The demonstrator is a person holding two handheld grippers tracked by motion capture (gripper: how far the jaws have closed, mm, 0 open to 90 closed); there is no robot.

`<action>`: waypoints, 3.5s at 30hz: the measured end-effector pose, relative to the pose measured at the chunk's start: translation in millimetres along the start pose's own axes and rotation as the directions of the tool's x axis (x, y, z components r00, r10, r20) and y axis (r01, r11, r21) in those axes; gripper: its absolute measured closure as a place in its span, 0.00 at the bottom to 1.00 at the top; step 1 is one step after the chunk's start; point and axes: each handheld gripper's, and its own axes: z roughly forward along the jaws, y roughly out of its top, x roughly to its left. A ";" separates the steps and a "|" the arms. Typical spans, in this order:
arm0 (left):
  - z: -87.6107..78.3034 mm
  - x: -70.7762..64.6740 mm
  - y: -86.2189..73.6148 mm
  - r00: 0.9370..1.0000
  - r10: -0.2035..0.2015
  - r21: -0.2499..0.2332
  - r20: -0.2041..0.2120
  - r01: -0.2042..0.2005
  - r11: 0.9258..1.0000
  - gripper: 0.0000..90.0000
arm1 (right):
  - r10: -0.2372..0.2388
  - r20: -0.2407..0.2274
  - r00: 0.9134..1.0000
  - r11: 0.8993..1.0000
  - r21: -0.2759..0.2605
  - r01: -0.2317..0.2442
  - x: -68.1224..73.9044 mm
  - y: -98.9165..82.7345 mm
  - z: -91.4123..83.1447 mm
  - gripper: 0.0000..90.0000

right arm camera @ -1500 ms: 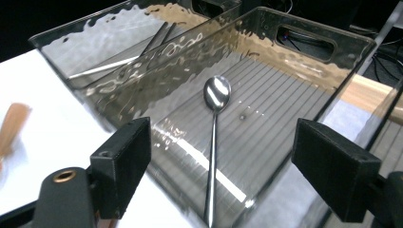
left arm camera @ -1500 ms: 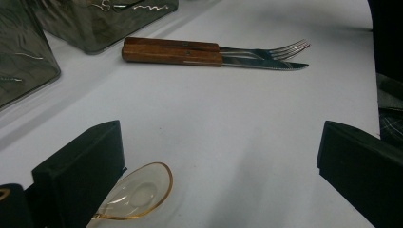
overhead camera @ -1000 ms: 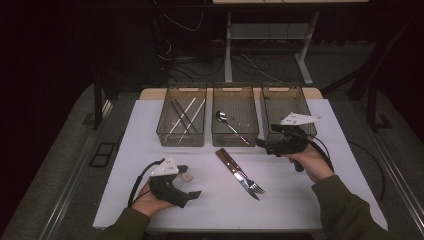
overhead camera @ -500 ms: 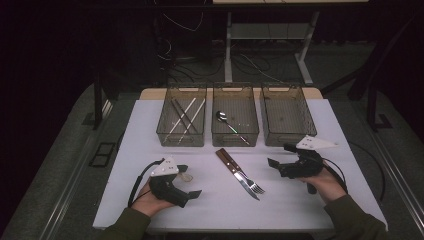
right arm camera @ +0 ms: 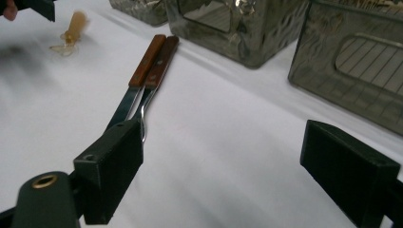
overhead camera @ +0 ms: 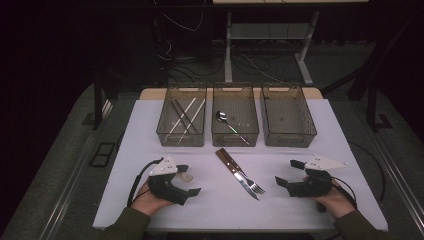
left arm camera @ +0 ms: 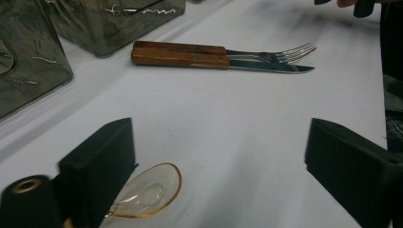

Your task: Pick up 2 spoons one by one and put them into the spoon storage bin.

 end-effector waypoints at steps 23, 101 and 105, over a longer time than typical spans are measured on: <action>-19.9 34.8 -8.3 0.996 0.029 0.177 -0.087 -0.014 0.984 0.99 | 0.002 0.009 1.000 1.000 0.007 -0.003 1.9 -4.2 -5.9 0.16; -18.8 106.2 -7.1 0.973 -0.032 0.140 -0.230 0.066 0.988 0.56 | -0.004 0.003 1.000 1.000 0.018 0.004 2.5 -4.6 -3.1 0.16; -16.3 110.8 -11.9 0.976 -0.033 0.149 -0.214 0.065 0.987 0.54 | -0.005 -0.002 1.000 1.000 0.022 0.005 2.8 -5.0 -1.2 0.16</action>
